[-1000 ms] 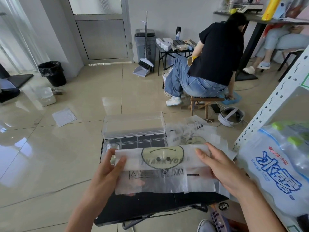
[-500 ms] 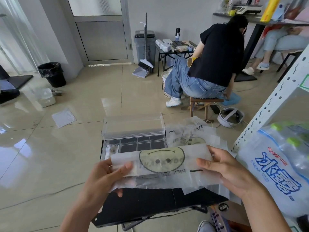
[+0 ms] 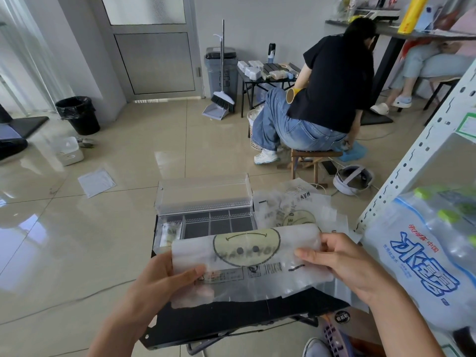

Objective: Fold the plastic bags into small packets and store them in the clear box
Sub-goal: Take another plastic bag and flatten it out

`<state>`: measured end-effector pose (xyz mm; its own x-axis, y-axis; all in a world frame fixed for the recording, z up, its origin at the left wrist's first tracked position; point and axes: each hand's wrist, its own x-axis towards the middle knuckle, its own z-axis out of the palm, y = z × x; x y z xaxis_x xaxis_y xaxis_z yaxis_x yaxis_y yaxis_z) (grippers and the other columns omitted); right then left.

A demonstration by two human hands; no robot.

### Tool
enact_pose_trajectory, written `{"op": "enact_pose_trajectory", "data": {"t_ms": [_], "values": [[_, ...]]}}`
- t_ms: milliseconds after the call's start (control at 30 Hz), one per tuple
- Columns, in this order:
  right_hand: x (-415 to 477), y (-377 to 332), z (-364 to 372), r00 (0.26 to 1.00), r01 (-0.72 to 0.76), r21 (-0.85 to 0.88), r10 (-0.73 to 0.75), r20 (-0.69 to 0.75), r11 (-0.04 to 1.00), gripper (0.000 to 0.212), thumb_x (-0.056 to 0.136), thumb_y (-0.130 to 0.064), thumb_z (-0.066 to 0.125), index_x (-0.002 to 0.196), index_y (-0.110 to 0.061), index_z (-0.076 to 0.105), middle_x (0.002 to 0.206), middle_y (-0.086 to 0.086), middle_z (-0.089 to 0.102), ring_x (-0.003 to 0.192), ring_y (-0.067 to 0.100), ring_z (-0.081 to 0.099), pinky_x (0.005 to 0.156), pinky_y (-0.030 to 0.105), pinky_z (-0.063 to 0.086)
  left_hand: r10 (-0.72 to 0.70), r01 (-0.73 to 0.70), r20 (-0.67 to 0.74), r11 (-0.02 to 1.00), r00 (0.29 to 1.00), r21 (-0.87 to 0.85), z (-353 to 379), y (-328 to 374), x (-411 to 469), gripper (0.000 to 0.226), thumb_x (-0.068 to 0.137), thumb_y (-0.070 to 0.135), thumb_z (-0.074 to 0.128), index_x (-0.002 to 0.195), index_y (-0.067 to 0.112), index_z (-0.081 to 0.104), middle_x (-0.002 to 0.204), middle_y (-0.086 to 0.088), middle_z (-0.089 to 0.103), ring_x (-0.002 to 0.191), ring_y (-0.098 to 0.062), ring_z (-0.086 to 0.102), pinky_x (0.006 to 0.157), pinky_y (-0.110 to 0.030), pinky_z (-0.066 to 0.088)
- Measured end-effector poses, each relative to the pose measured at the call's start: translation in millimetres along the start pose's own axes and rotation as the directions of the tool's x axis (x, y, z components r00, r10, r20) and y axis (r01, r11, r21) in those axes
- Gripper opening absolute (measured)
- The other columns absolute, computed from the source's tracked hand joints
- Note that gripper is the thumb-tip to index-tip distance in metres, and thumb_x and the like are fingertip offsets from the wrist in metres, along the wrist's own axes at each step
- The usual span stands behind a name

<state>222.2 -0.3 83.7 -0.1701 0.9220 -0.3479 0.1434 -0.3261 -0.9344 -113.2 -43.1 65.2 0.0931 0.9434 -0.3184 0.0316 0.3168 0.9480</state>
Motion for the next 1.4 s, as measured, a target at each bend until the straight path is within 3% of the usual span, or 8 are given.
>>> {"op": "enact_pose_trajectory", "data": {"t_ms": [133,300,700,900,1067,1233,1333,1400], "values": [[-5,-1,2,0.999,-0.047,0.014,0.046,0.02,0.999,0.013,0.095,-0.022,0.07,0.107,-0.022,0.073,0.1,-0.002,0.082,0.091,0.017,0.079,0.079,0.03,0.048,0.007,-0.007,-0.062,1.0,0.998,0.002,-2,-2,-1,0.025,0.092,0.009,0.07,0.117,0.006,0.071,0.103,-0.021,0.078,0.084,-0.034,0.076,0.06,-0.04,0.061],[-7,5,-1,0.994,-0.072,0.022,0.07,0.085,0.997,0.024,0.105,-0.015,0.056,0.125,-0.024,0.066,0.104,0.017,0.079,0.075,0.028,0.075,0.061,0.03,0.045,0.002,-0.005,-0.042,0.996,0.999,-0.083,-1,-1,-5,0.023,0.099,0.006,0.059,0.121,0.002,0.063,0.095,-0.024,0.077,0.073,-0.039,0.074,0.049,-0.032,0.057],[1,6,0,0.99,-0.092,0.525,0.132,-0.04,0.846,0.028,0.104,-0.006,0.041,0.104,0.009,0.065,0.074,0.024,0.069,0.058,0.024,0.061,0.044,0.025,0.046,0.121,-0.13,-0.057,0.966,0.991,-0.224,10,11,-13,0.028,0.087,0.004,0.063,0.114,-0.004,0.067,0.077,-0.022,0.069,0.054,-0.023,0.061,0.042,-0.028,0.05],[2,8,-5,0.986,-0.15,0.41,0.164,0.001,0.9,0.048,0.092,-0.044,0.061,0.097,0.002,0.075,0.086,0.017,0.072,0.066,0.023,0.066,0.056,0.029,0.04,0.06,-0.049,0.02,0.934,0.998,-0.355,4,14,-13,0.039,0.08,0.016,0.063,0.107,-0.011,0.072,0.107,-0.04,0.068,0.076,-0.043,0.07,0.05,-0.038,0.056],[1,13,-2,0.996,-0.008,0.096,0.017,-0.086,0.995,0.016,0.087,-0.012,0.075,0.1,-0.02,0.08,0.108,0.008,0.078,0.096,0.024,0.073,0.078,0.032,0.053,0.028,-0.034,-0.034,0.98,0.999,-0.198,4,15,-13,0.053,0.074,0.048,0.075,0.101,0.003,0.077,0.097,-0.025,0.071,0.08,-0.034,0.071,0.059,-0.033,0.06],[1,10,1,0.987,0.073,0.048,-0.065,-0.148,0.996,0.038,0.085,-0.01,0.079,0.12,-0.024,0.072,0.102,0.01,0.081,0.103,0.023,0.076,0.102,0.043,0.055,0.097,-0.081,-0.312,0.995,0.945,0.062,9,11,-8,0.04,0.074,0.016,0.092,0.109,0.018,0.073,0.083,-0.021,0.077,0.064,-0.025,0.068,0.046,-0.021,0.05],[2,8,14,0.982,0.1,0.085,-0.085,-0.171,0.991,0.036,0.08,-0.014,0.079,0.116,-0.02,0.074,0.1,0.008,0.081,0.101,0.02,0.077,0.1,0.041,0.056,0.046,-0.192,-0.438,0.935,0.898,-0.297,11,14,-2,0.039,0.074,0.03,0.087,0.104,0.009,0.073,0.073,-0.009,0.075,0.064,-0.025,0.067,0.05,-0.022,0.053],[3,6,24,0.975,0.118,0.165,-0.082,-0.208,0.979,0.04,0.075,-0.018,0.079,0.114,-0.017,0.074,0.1,0.009,0.081,0.101,0.022,0.077,0.096,0.04,0.057,-0.015,-0.236,-0.315,0.629,0.949,-0.741,18,22,-2,0.079,0.051,0.055,0.094,0.106,0.002,0.075,0.091,-0.009,0.079,0.085,-0.022,0.074,0.079,-0.029,0.056]]}}
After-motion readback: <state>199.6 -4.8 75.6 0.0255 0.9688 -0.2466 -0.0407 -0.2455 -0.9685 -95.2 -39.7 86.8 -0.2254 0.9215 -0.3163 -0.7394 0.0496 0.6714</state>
